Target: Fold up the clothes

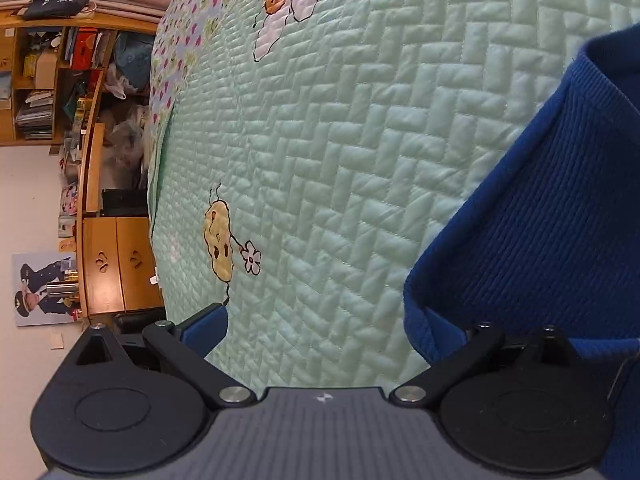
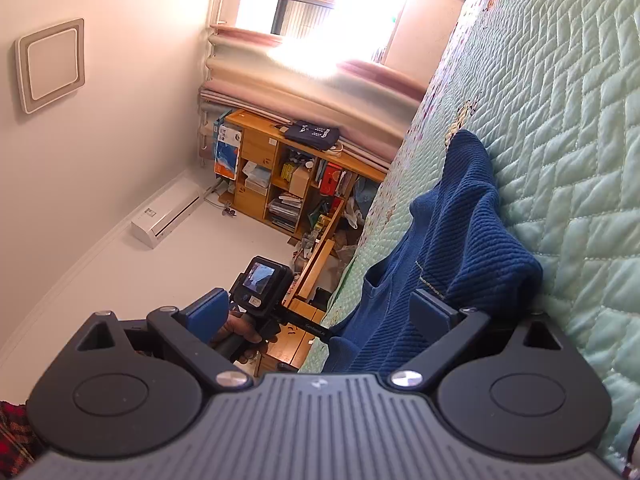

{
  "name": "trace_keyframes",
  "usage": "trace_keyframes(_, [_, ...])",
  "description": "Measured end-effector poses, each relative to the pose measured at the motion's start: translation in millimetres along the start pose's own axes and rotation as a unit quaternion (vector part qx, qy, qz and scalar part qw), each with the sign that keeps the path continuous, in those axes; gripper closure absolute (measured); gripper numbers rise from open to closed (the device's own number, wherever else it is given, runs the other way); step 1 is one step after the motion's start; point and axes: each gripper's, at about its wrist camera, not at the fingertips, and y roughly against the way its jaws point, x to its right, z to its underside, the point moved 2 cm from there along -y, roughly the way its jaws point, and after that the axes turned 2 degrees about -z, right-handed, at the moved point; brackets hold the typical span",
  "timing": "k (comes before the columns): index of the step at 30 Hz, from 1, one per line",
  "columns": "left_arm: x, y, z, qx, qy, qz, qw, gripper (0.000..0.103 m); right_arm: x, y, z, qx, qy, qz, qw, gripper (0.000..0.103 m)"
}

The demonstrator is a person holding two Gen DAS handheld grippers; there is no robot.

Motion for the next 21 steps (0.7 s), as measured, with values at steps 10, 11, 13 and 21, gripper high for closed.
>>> trace_keyframes(10, [-16.5,-13.0,16.2,0.055,0.05,0.047,0.9961,0.0,0.5,1.2,-2.6,0.0,-0.004,-0.003,1.0,0.006])
trace_keyframes(11, [-17.8,-14.0,18.1,0.063,0.055,0.052,0.9952,0.0,1.4,1.7,-3.2,0.001,-0.006,-0.005,1.0,0.006])
trace_keyframes(13, [-20.5,-16.0,22.0,0.077,0.064,0.063,0.9929,0.0,2.5,2.0,-4.0,0.002,-0.008,-0.006,1.0,0.006])
trace_keyframes(21, [-45.5,15.6,44.8,0.141,0.168,0.082,0.9722,0.0,-0.9,0.7,-4.3,-0.002,0.001,0.004,1.0,0.006])
